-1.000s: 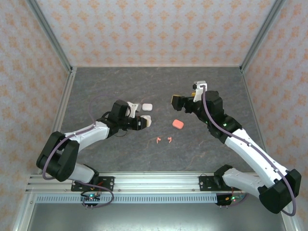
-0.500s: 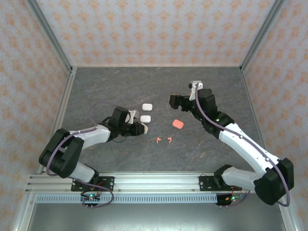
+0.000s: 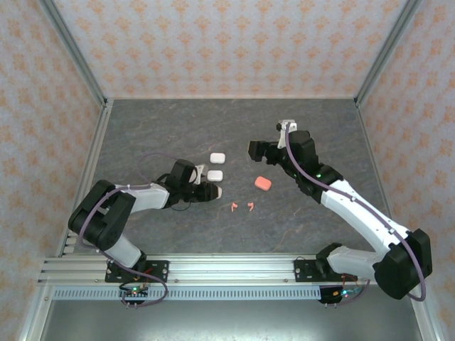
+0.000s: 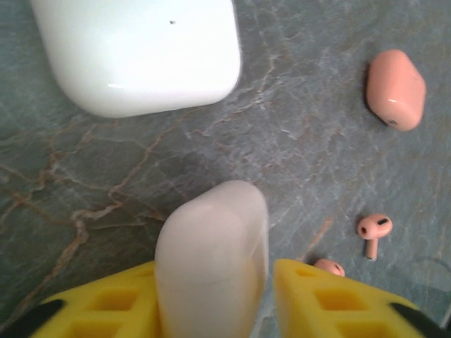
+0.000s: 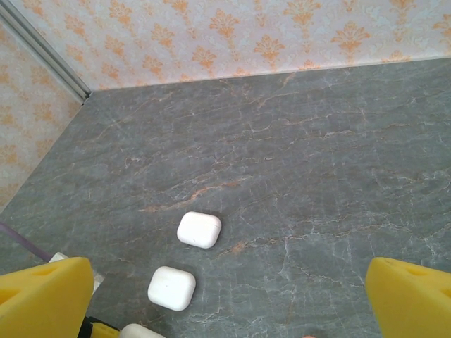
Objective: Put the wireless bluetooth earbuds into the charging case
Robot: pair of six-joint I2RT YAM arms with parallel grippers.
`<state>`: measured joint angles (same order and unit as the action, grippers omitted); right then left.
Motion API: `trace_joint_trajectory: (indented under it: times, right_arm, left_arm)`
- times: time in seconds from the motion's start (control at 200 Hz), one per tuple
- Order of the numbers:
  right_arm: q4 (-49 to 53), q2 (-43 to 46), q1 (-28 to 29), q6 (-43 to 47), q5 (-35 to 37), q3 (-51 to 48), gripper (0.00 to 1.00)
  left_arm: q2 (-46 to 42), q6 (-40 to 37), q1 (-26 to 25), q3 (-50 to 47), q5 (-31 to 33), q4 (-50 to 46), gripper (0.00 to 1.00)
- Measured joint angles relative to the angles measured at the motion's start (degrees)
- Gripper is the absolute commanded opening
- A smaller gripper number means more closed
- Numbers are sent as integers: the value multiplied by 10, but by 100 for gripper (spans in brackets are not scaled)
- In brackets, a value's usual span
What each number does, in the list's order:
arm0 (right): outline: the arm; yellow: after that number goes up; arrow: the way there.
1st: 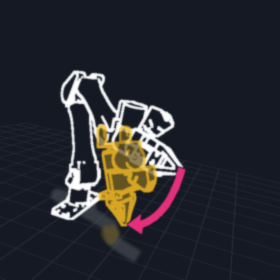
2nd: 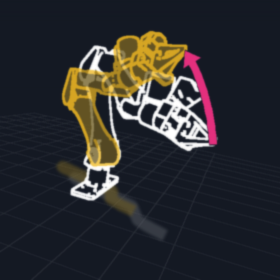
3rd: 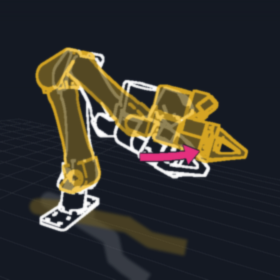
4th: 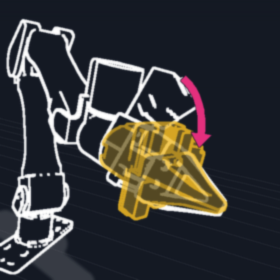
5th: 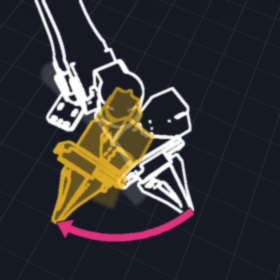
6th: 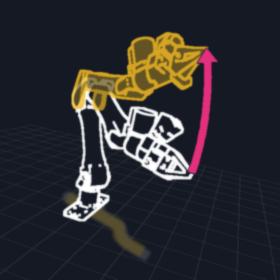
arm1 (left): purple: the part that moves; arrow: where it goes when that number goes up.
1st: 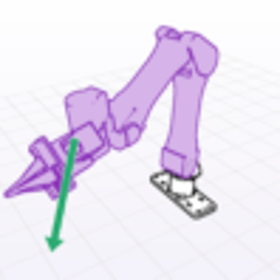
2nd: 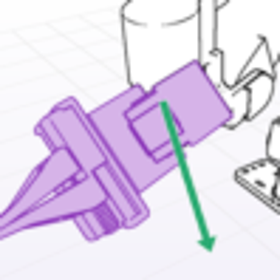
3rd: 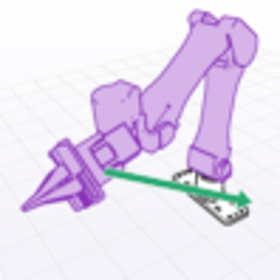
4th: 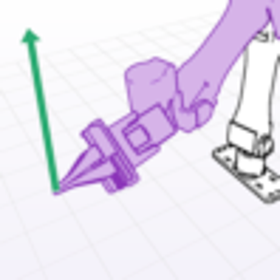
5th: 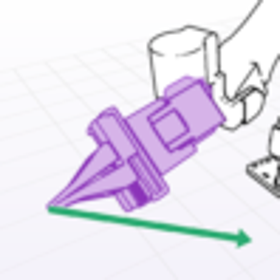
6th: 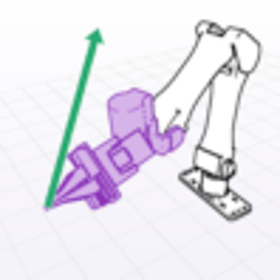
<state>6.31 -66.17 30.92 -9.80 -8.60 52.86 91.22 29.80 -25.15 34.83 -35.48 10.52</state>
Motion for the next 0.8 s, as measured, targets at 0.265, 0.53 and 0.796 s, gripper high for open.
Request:
trace_joint_trajectory:
  times: [0.265,0.53,0.796]
  right_arm:
    - [1,5,0,13,5,-2,99]
    - [1,5,0,21,12,-2,99]
    - [34,4,0,32,30,2,99]
  left_arm:
    - [-16,-2,-5,0,30,-8,66]
    - [-68,-24,-3,0,96,-75,88]
    - [-197,-46,-3,-1,171,-147,100]
